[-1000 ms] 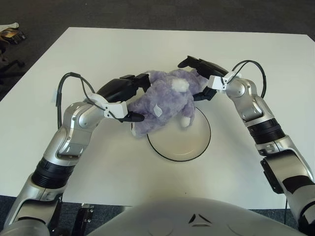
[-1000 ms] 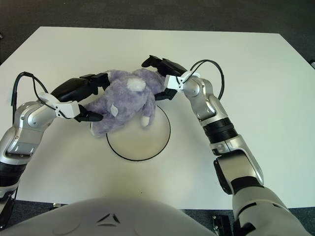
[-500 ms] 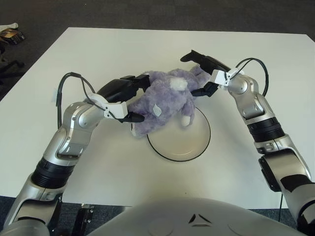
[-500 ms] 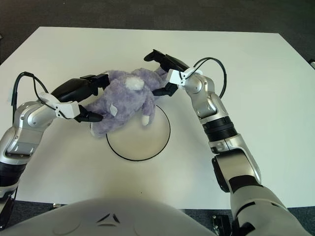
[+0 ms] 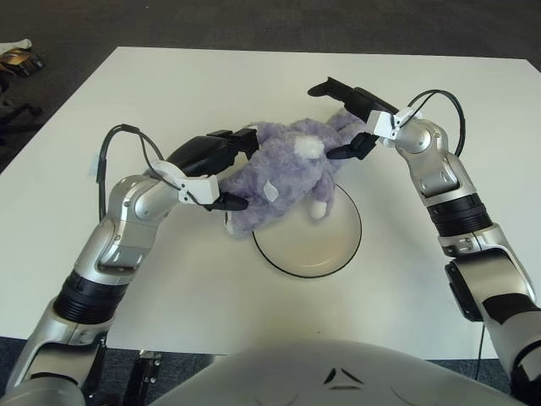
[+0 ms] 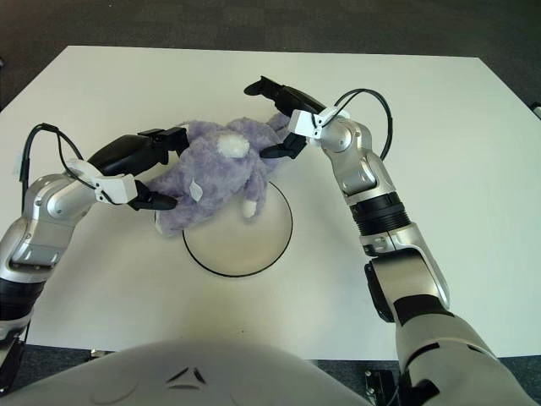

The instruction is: Put the doll into the plate.

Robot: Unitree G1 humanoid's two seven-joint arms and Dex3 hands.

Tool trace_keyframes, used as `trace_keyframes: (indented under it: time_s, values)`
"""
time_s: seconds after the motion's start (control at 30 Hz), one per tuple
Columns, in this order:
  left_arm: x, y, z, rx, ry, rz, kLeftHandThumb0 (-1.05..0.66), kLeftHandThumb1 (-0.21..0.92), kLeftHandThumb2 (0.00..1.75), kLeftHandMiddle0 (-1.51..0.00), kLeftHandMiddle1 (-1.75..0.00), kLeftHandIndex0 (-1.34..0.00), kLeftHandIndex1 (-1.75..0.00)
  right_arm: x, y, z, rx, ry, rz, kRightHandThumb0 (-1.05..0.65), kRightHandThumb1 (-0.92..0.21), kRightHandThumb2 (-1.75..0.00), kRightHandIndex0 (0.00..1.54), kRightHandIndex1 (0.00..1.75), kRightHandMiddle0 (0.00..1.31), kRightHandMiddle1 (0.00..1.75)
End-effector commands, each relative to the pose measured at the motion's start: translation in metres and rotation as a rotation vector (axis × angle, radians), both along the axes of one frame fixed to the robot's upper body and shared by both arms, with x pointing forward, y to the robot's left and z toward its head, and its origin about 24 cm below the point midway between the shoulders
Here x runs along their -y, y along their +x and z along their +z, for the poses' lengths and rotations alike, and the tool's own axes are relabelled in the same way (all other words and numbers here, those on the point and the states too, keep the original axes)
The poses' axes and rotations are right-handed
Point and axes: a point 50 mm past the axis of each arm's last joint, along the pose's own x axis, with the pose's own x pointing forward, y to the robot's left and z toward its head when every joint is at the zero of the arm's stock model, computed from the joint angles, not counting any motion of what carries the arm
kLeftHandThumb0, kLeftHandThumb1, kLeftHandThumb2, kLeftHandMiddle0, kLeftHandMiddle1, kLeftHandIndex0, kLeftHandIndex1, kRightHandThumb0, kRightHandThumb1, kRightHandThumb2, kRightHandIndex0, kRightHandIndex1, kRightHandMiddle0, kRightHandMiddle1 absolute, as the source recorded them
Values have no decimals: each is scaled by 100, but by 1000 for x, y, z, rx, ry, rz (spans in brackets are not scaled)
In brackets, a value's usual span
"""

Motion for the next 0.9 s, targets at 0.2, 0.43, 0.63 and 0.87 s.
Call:
trace_keyframes:
  time_s: [0.2, 0.43, 0.63, 0.87]
  values:
    - [0, 1, 1, 2, -7, -20, -65, 40, 80, -34, -175, -27, -175, -1, 3, -4, -195, 15, 125, -55, -15, -101, 0, 44, 0, 87]
    - [1, 1, -1, -75, -33, -23, -63, 40, 81, -35, -175, -25, -175, -2, 7, -3, -310, 4, 187, -41, -9, -110, 0, 50, 0, 91]
    - [3, 2, 1, -163, -29, -69, -55, 33, 92, -25, -175, -17, -175, -2, 10, -2, -416, 10, 223, -18, -3, -122, 0, 34, 0, 85]
    - [3, 2, 1, -244, -106, -73, -56, 28, 99, -11, -175, -8, -175, 0, 11, -2, -457, -19, 236, -5, -1, -129, 0, 23, 0, 81]
